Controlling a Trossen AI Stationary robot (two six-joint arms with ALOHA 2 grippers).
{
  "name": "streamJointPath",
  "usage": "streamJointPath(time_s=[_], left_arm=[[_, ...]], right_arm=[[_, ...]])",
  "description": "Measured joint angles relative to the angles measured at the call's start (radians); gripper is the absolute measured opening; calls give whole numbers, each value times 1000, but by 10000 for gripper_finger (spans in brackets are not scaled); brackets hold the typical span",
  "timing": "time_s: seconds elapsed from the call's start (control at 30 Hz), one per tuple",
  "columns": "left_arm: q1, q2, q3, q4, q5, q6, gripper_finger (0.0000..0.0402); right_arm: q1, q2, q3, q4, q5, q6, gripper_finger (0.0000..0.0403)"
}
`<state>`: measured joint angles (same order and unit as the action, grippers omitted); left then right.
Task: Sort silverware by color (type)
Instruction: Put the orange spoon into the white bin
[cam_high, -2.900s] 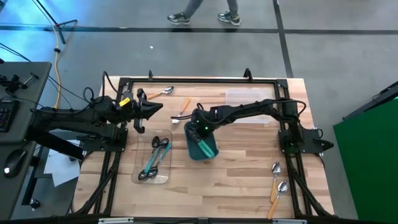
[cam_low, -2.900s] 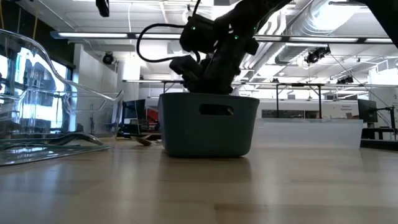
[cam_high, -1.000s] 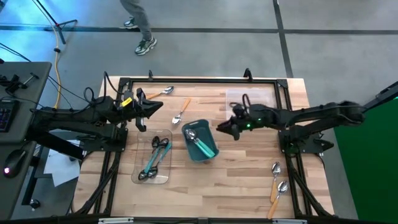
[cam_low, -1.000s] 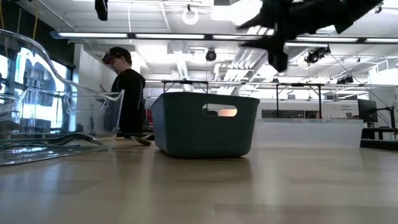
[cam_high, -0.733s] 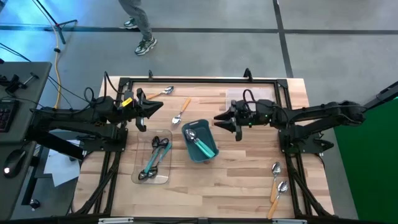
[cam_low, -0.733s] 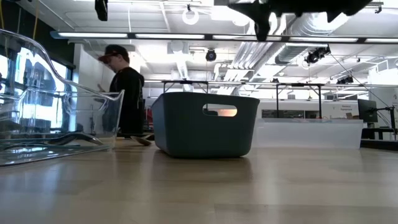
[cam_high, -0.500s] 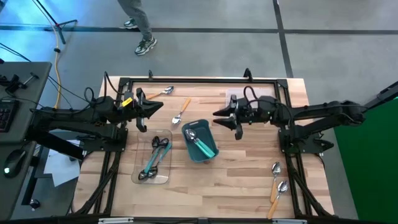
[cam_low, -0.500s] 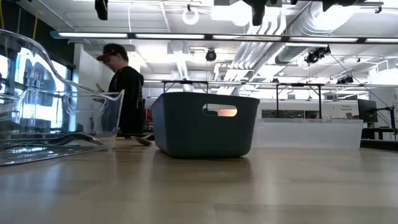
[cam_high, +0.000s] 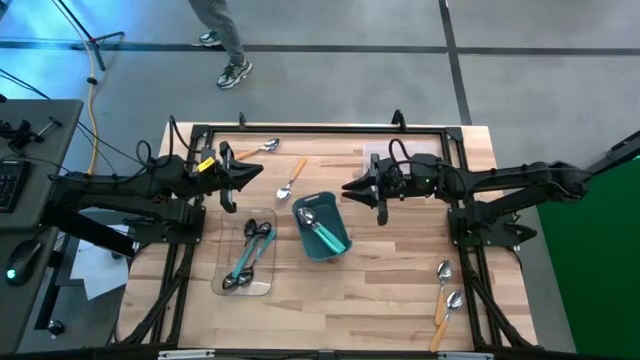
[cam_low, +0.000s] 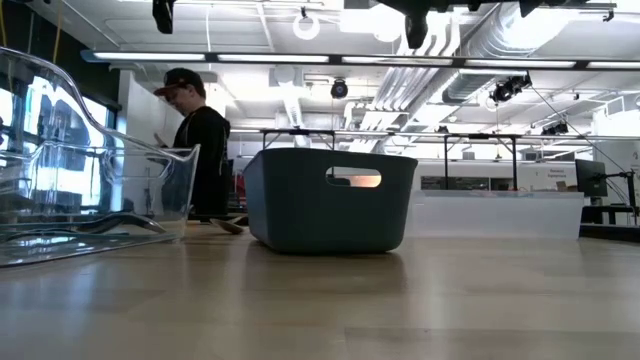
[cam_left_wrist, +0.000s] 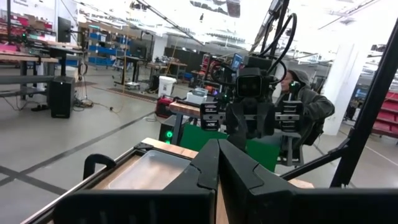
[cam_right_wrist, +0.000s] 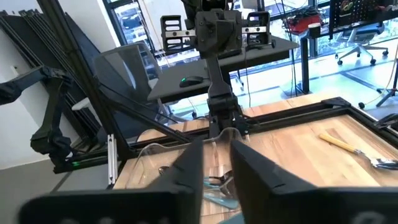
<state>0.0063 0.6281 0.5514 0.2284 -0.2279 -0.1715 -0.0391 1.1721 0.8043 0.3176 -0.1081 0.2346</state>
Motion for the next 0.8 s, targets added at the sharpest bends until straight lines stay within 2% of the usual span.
streamJointPath(time_s=[0.07,0.13,0.8], left_arm=[[0,0,0,0,0,0,0],[0,0,0,0,0,0,0],[0,0,0,1,0,-3,0]], right_arm=[[0,0,0,0,-1,0,26],[0,0,0,0,-8,-7,7],[0,0,0,0,-20,0,0]])
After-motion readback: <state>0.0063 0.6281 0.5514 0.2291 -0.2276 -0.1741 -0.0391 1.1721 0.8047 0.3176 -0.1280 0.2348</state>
